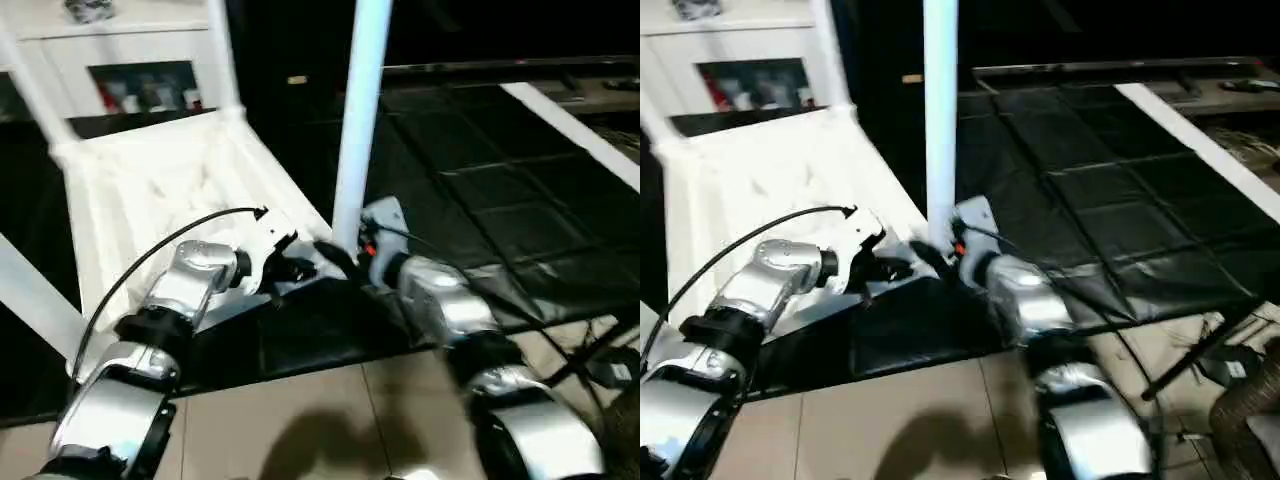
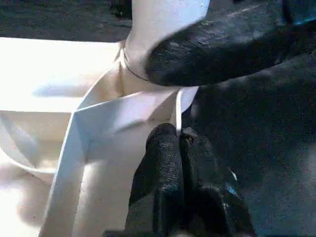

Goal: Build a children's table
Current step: Rotate leg to tighten

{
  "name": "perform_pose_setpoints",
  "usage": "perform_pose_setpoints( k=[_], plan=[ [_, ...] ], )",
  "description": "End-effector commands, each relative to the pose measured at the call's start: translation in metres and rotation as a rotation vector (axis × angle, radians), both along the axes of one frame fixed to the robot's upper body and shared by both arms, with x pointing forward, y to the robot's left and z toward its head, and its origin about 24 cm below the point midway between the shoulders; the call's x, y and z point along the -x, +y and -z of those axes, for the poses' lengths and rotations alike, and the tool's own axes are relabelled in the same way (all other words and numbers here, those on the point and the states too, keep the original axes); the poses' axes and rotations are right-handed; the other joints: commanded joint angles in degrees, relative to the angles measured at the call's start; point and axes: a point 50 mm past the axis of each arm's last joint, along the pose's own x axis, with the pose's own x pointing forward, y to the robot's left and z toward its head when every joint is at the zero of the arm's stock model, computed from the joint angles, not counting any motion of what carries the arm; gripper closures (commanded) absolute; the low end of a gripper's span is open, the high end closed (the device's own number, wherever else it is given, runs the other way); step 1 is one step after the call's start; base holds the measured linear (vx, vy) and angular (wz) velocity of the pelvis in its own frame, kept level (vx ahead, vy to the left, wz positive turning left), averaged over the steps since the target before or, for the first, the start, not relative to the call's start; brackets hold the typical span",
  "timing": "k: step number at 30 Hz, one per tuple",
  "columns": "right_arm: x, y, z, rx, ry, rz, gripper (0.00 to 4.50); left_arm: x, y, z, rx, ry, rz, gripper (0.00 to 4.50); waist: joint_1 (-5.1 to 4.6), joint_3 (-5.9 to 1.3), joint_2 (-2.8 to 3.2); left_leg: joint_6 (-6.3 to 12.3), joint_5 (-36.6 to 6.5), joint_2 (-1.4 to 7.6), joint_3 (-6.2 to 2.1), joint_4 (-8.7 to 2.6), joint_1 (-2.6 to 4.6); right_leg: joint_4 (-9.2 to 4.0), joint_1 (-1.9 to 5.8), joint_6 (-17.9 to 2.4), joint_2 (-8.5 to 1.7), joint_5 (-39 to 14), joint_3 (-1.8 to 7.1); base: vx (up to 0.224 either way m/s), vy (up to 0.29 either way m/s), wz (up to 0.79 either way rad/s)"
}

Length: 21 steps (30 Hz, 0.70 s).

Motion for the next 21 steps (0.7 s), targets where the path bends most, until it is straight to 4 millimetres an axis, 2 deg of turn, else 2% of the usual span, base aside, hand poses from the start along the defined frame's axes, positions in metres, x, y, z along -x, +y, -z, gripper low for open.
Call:
perform_pose_setpoints(
  k=[1,3,4,7,8,13,16,19,21],
  plan=[
    [0.006,0.004,-0.001,0.001,-0.010,-0.106,0.43,0.003,-0.010,-0.008,0.021,-0.030,0.101,4.50,0.60,-3.96,0.43,4.99,-8.07,1.35,0.22,-2.98,-0.16,-3.68,4.14,-13.96,-3.92,-5.89,3.13,0.000,0.000,0.00],
    [0.011,-0.007,-0.004,0.036,-0.046,-0.204,0.28,0.008,-0.008,-0.007,0.015,-0.022,0.173,4.50,1.19,-3.96,0.37,4.79,-8.11,1.37,0.20,-2.97,-0.17,-3.73,4.15,-13.52,-4.01,-6.73,3.16,0.000,0.000,0.00],
    [0.013,-0.011,-0.006,0.047,-0.055,-0.245,0.04,0.009,-0.008,-0.008,0.015,-0.018,0.199,4.50,1.37,-3.96,0.34,4.84,-8.46,1.38,0.28,-2.97,0.00,-3.78,4.00,-13.43,-3.87,-7.09,3.17,0.000,0.000,0.00],
    [0.021,-0.025,-0.008,0.095,-0.058,-0.397,0.04,0.015,-0.006,-0.006,-0.017,-0.006,0.293,4.50,2.00,-3.98,0.29,5.09,-8.59,1.55,0.29,-2.88,0.10,-3.57,3.78,-13.80,-3.82,-6.15,3.24,0.000,0.000,0.00],
    [0.024,-0.033,-0.010,0.098,-0.037,-0.464,0.04,0.017,-0.004,-0.006,-0.048,-0.006,0.336,4.50,2.28,-4.01,0.11,5.18,-8.92,1.55,0.34,-2.86,0.21,-3.58,3.75,-13.71,-3.85,-6.52,3.25,0.000,0.000,0.00],
    [0.027,-0.044,-0.017,0.073,-0.019,-0.570,0.04,0.023,-0.001,-0.006,-0.084,0.011,0.434,4.50,2.81,-3.96,0.09,4.80,-9.38,1.59,0.19,-2.93,-0.02,-3.73,3.81,-13.18,-4.09,-9.04,3.16,0.000,0.000,0.00],
    [0.027,-0.046,-0.018,0.076,-0.012,-0.601,0.04,0.025,0.000,-0.006,-0.095,0.018,0.465,4.50,3.20,-4.06,-0.11,4.64,-8.17,1.61,0.21,-2.85,-0.04,-3.61,3.79,-12.96,-4.06,-8.44,3.19,0.000,0.000,0.00],
    [0.029,-0.048,-0.021,0.063,0.024,-0.685,0.04,0.031,-0.001,-0.005,-0.109,0.032,0.529,4.50,3.39,-4.09,-0.07,4.98,-8.00,1.62,0.17,-2.80,-0.14,-3.49,3.83,-13.16,-4.08,-8.51,3.13,0.000,0.000,0.00],
    [0.029,-0.047,-0.021,0.050,0.057,-0.730,0.31,0.033,-0.004,-0.005,-0.115,0.036,0.563,4.50,3.52,-4.13,0.01,5.15,-7.83,1.71,0.16,-2.79,-0.05,-3.44,3.68,-13.53,-4.08,-8.19,3.10,0.000,0.000,0.00]
  ],
)
